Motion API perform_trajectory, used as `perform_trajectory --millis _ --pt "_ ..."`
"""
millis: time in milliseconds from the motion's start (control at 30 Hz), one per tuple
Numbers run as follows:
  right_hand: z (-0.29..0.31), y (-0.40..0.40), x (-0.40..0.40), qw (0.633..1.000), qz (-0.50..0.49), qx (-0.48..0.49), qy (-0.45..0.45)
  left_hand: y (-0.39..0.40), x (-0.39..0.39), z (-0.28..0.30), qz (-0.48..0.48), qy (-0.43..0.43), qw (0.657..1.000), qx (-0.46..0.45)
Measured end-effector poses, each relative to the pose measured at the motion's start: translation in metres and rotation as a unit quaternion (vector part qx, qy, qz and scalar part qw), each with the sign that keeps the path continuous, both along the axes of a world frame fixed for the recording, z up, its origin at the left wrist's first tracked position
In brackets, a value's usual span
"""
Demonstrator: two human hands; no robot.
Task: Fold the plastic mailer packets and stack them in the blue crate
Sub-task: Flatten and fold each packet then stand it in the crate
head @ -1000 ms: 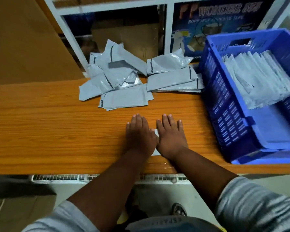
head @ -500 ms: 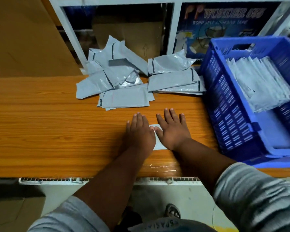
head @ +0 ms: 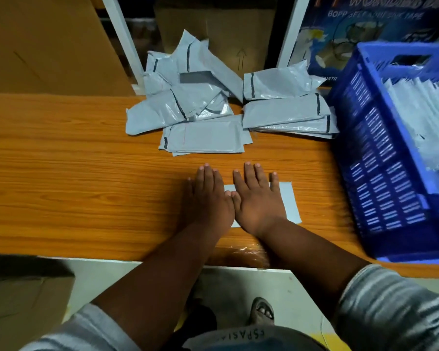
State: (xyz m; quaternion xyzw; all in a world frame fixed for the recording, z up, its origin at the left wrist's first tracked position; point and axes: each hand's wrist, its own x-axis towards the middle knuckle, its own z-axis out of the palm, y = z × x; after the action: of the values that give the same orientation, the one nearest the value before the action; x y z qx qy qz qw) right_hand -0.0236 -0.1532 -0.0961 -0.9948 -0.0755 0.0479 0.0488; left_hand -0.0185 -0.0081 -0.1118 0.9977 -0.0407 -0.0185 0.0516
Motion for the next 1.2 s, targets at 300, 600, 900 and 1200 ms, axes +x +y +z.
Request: perform_trajectory --millis 300,600,900,1200 --pt "0.013 -0.004 0.01 1.0 0.0 0.03 0.002 0.012 -0.023 0.006 -0.101 -0.013 0.995 -0.026" --pt "0.001 -0.02 -0.041 0.998 0.058 -0.012 0.009 0.02 -0.032 0.006 -0.124 -0.014 0.992 0.013" --pt "0.021 -0.04 -0.026 0.987 0.032 0.144 0.065 -0.002 -0.038 0.013 -0.143 -0.011 0.99 0.011" --pt "-0.001 -0.062 -0.044 0.997 0.073 0.039 0.005 -0.001 -0.038 -0.001 -0.175 -0.034 0.984 0.009"
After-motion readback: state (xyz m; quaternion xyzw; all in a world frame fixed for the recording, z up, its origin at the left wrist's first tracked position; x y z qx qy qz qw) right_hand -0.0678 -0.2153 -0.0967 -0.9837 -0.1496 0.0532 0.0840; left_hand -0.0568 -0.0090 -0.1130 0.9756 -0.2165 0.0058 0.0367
